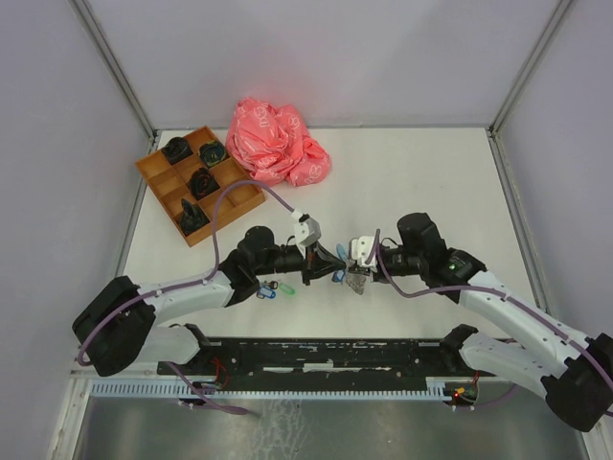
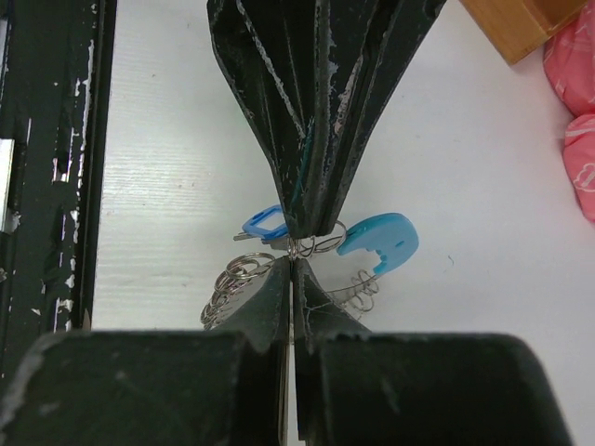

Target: Put the keys on the keyring

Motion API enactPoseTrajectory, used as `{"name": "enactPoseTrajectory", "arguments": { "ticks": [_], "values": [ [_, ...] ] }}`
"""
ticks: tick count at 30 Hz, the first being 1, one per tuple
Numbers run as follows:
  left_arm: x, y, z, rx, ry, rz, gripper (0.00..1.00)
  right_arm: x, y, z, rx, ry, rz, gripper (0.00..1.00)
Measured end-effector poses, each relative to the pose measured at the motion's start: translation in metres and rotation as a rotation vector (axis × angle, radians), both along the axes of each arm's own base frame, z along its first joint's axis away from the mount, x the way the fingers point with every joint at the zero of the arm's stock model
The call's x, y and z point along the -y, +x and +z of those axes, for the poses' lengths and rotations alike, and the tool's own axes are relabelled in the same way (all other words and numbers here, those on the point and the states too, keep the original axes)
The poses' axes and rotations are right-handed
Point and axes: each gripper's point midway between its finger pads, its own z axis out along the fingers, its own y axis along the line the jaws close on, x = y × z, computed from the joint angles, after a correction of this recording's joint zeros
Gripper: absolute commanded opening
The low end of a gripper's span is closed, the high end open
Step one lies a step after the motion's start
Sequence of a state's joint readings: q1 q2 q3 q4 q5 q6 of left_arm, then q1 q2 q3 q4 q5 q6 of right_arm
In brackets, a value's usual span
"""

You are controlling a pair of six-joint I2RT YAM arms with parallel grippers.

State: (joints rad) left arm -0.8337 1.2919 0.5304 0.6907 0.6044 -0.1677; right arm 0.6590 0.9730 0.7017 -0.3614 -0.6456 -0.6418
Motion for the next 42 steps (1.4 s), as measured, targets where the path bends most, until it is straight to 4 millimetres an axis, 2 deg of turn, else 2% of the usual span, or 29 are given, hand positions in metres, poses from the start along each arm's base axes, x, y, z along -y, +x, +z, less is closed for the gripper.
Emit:
{"name": "enactPoseTrajectory", "arguments": {
  "ticks": [9, 17, 24, 31, 33, 36, 42],
  "values": [
    [-0.011, 0.005, 0.012, 0.029, -0.026, 0.079, 0.03, 0.0, 0.004, 0.018, 0.038, 0.091, -0.048, 0.01],
    [-0.018, 0.006, -0.004, 0.005, 0.004, 0.115, 0.03, 0.003, 0.01, 0.024, 0.03, 0.177, -0.112, 0.01],
    [-0.014, 0.009, -0.018, -0.031, 0.024, 0.112, 0.03, 0.001, 0.016, 0.025, 0.012, 0.249, -0.154, 0.01],
    [-0.01, 0.01, -0.035, -0.063, 0.058, 0.101, 0.03, -0.003, 0.019, 0.038, 0.036, 0.308, -0.156, 0.01],
    [-0.01, 0.01, -0.034, -0.06, 0.056, 0.101, 0.03, -0.004, 0.02, 0.039, 0.042, 0.312, -0.155, 0.01],
    [-0.012, 0.011, -0.03, -0.052, 0.047, 0.111, 0.09, -0.003, 0.02, 0.037, 0.046, 0.303, -0.152, 0.01],
    [-0.026, 0.011, -0.001, 0.017, -0.023, 0.169, 0.19, 0.0, 0.017, 0.03, 0.045, 0.274, -0.147, 0.01]
  ]
}}
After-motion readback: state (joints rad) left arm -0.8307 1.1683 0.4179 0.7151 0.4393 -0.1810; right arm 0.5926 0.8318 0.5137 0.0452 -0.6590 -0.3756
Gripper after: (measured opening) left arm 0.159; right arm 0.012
